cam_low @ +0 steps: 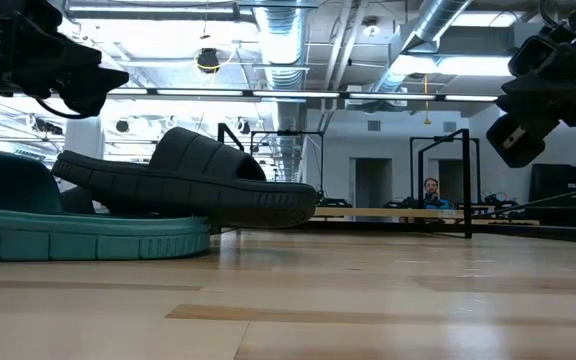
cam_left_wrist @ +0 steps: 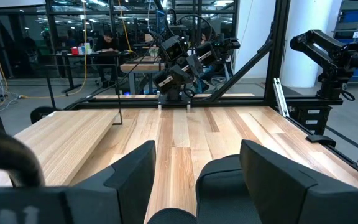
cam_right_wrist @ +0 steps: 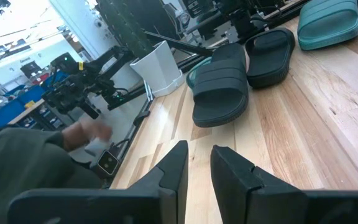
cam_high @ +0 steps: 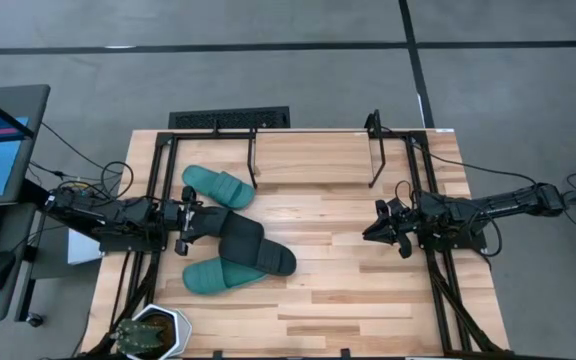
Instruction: Pick and place slides into the shelf
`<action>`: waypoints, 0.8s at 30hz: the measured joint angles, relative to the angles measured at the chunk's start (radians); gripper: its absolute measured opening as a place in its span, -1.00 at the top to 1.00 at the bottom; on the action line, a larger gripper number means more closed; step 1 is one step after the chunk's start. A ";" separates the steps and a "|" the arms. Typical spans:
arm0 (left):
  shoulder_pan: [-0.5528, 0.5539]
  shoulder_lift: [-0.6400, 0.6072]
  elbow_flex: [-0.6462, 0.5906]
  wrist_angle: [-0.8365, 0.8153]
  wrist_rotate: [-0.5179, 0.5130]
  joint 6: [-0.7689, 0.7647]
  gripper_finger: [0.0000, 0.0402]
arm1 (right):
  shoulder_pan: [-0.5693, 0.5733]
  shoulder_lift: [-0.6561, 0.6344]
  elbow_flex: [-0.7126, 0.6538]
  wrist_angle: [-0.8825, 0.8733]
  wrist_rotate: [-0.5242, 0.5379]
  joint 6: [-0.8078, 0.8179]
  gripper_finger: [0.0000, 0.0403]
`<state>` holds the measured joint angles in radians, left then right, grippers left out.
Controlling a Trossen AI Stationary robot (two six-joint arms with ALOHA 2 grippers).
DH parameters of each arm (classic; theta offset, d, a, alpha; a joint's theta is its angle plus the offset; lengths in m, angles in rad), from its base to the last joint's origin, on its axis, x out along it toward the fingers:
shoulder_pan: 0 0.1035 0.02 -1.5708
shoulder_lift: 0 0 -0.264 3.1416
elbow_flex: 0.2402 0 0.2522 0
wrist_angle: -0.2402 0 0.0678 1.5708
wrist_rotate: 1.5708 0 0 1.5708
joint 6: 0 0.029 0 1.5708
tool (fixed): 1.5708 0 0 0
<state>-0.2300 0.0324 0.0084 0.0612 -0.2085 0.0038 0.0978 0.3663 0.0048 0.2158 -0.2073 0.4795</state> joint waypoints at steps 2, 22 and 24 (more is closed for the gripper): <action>0.000 0.000 0.000 0.000 0.000 0.000 -0.10 | 0.000 0.000 0.000 0.000 0.000 0.000 0.71; 0.000 0.000 0.000 0.000 0.000 0.001 -0.10 | 0.000 0.000 0.000 0.000 0.000 0.000 0.71; 0.000 0.000 0.000 0.000 0.000 0.021 -0.10 | 0.000 0.000 0.000 0.000 0.000 0.000 0.71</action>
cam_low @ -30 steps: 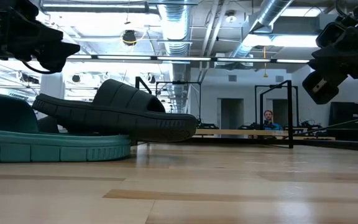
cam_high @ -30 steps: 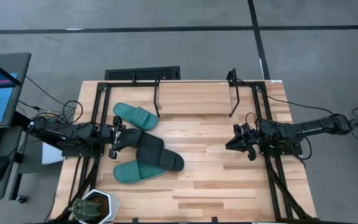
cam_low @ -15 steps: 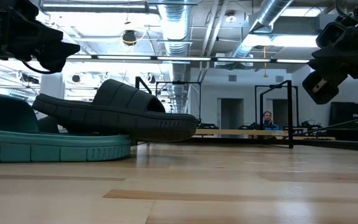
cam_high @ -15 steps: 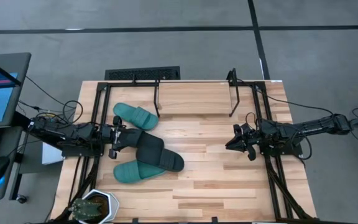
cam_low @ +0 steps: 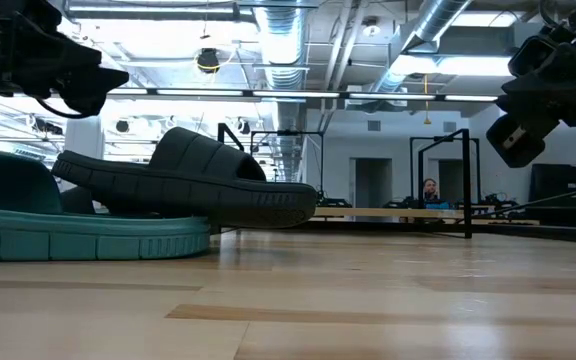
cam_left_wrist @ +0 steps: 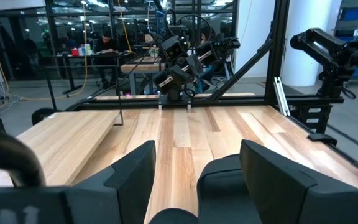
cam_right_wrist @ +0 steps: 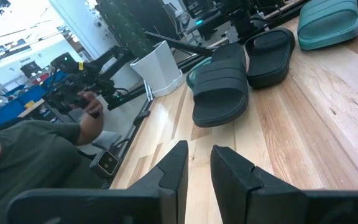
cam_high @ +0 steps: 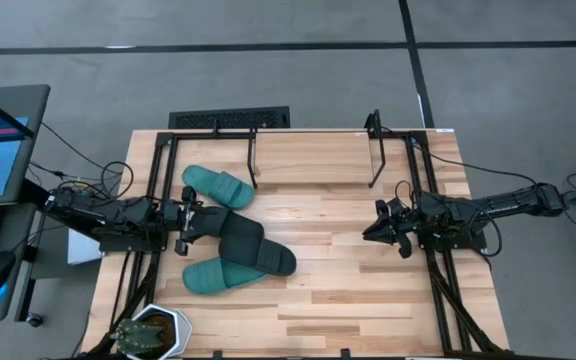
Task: Pick and place slides into the shelf
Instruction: Put the right black slipper on the shelf
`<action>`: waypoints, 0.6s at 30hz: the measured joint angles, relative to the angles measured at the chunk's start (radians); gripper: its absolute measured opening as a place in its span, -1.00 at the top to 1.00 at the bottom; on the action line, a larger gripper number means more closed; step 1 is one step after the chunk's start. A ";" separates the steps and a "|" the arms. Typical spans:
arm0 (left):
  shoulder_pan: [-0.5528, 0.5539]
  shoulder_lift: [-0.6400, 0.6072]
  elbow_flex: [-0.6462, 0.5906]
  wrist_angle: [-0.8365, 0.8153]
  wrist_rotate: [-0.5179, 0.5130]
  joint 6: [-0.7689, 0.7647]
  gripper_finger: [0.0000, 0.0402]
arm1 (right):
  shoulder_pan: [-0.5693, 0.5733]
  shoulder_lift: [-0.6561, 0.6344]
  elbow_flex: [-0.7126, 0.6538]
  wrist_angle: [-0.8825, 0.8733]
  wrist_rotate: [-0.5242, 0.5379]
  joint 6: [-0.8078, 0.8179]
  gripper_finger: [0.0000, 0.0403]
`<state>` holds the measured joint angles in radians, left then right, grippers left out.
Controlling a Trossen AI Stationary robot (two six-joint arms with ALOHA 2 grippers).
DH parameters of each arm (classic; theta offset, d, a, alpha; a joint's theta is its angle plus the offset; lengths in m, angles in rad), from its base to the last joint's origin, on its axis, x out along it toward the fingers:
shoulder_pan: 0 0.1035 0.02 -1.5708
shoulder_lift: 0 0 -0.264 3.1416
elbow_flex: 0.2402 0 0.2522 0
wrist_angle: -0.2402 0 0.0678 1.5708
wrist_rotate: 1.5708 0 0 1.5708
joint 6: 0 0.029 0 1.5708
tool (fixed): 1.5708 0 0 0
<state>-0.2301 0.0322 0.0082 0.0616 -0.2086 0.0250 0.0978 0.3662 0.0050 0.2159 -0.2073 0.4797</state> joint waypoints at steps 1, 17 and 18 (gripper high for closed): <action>0.000 0.000 0.000 0.000 0.000 0.012 -0.10 | 0.000 0.000 0.000 0.000 0.000 0.000 0.71; 0.000 0.000 0.009 0.111 0.013 -0.080 -0.10 | 0.000 0.000 0.000 0.000 0.000 0.000 0.71; 0.000 0.001 0.021 0.109 0.013 -0.087 -0.10 | 0.000 0.000 0.000 0.000 0.000 0.000 0.71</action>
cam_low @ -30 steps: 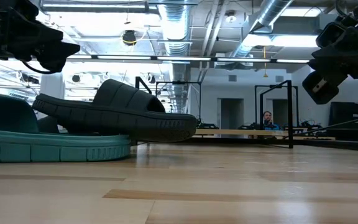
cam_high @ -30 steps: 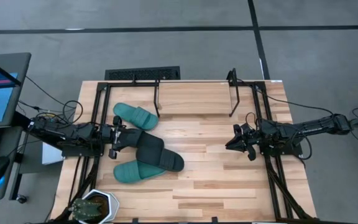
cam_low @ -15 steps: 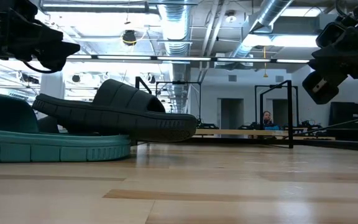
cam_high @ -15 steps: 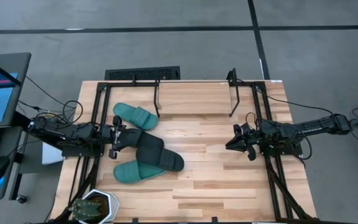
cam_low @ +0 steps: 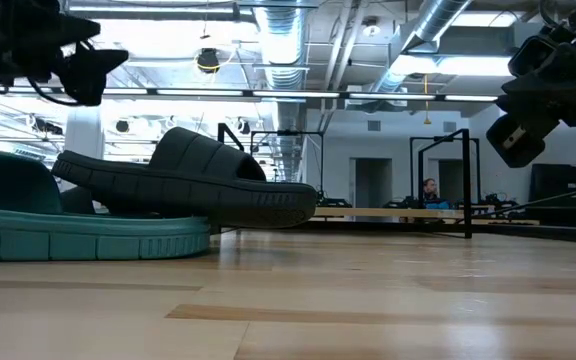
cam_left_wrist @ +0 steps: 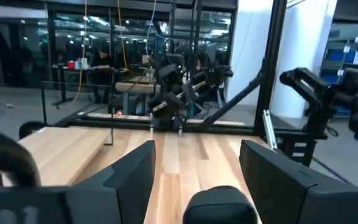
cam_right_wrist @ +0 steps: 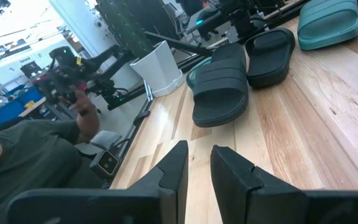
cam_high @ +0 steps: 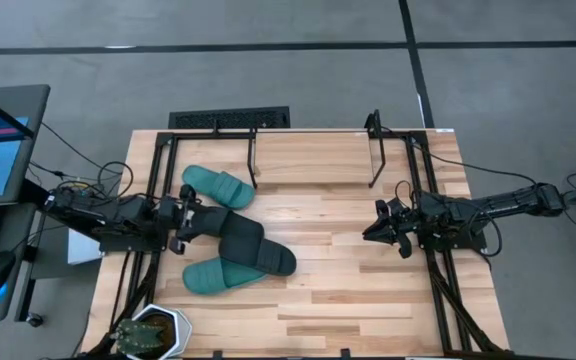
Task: Pick and place slides into the shelf
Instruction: Put the right black slipper on the shelf
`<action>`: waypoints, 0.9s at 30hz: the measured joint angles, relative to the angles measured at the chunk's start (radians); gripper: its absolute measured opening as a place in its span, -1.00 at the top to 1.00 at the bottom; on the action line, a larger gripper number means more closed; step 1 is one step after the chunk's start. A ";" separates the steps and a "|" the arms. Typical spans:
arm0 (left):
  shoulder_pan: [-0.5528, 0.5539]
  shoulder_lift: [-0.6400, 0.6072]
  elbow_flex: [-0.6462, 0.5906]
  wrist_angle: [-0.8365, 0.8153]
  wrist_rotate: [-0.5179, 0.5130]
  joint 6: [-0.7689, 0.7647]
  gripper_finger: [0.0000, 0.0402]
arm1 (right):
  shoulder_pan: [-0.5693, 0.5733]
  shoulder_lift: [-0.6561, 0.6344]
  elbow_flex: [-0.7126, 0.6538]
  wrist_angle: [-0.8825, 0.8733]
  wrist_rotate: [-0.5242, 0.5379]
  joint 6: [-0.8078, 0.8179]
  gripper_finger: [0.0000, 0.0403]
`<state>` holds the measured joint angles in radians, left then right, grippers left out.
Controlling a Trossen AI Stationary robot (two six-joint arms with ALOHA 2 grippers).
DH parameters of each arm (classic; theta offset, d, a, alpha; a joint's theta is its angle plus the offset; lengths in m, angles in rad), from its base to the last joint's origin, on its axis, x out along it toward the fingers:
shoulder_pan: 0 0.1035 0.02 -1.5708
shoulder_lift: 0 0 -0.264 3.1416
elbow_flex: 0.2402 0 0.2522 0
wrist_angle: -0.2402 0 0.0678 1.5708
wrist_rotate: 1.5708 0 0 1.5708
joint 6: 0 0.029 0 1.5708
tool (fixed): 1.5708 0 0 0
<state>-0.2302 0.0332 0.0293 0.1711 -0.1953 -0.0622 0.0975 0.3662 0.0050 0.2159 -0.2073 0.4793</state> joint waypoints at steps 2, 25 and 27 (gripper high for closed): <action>0.000 0.000 0.034 0.015 0.005 0.000 -0.10 | 0.000 0.000 0.000 0.000 0.000 0.000 0.71; 0.000 0.904 0.686 -0.540 0.061 0.079 -0.10 | 0.000 0.000 0.000 0.000 0.000 0.000 0.71; 0.000 0.982 0.727 -0.588 0.061 0.089 -0.10 | 0.000 0.000 0.000 -0.001 0.000 0.000 0.71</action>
<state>-0.2302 1.0148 0.7558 -0.4166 -0.1345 0.0266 0.0978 0.3664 0.0051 0.2150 -0.2073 0.4797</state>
